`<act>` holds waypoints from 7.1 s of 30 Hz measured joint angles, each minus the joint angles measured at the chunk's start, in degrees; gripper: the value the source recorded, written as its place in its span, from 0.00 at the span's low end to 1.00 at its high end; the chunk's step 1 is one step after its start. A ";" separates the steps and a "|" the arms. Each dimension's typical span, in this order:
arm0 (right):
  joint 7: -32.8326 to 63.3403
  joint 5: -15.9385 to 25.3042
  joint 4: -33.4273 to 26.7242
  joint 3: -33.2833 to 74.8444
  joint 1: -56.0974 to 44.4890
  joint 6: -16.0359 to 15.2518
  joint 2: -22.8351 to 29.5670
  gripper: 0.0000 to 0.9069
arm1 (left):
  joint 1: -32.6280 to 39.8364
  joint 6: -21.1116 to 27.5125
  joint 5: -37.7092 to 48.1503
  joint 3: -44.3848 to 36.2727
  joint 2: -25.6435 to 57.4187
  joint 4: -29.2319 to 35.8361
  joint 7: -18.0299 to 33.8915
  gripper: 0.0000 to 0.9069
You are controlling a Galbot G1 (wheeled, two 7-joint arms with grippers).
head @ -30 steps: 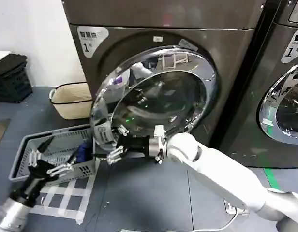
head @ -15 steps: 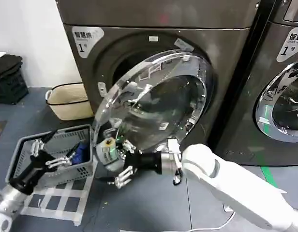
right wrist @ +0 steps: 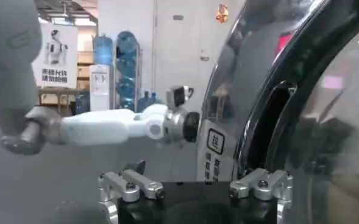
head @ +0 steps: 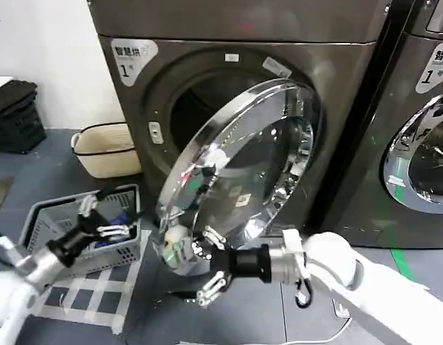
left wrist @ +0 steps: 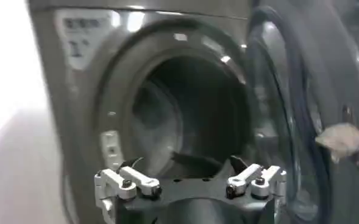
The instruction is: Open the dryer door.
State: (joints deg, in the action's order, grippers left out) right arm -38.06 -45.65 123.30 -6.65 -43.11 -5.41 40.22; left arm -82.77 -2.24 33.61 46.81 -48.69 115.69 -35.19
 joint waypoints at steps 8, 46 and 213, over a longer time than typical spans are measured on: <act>1.69 0.68 3.22 16.34 -15.57 -0.10 -2.76 1.00 | 7.66 -0.02 0.59 -10.37 5.61 -0.30 -1.30 1.00; 45.25 17.95 1.69 91.57 -68.93 -1.59 37.10 1.00 | 33.87 -2.23 1.59 -42.00 3.38 -8.33 -0.29 1.00; 54.21 22.63 -14.48 113.85 -62.77 -1.77 51.97 1.00 | 42.34 44.41 83.41 -26.77 17.47 -25.35 95.47 1.00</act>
State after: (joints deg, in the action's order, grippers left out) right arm 16.15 -23.01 108.83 107.20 -105.88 -7.17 92.20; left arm -40.43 42.17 117.02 20.04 -31.22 90.35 60.28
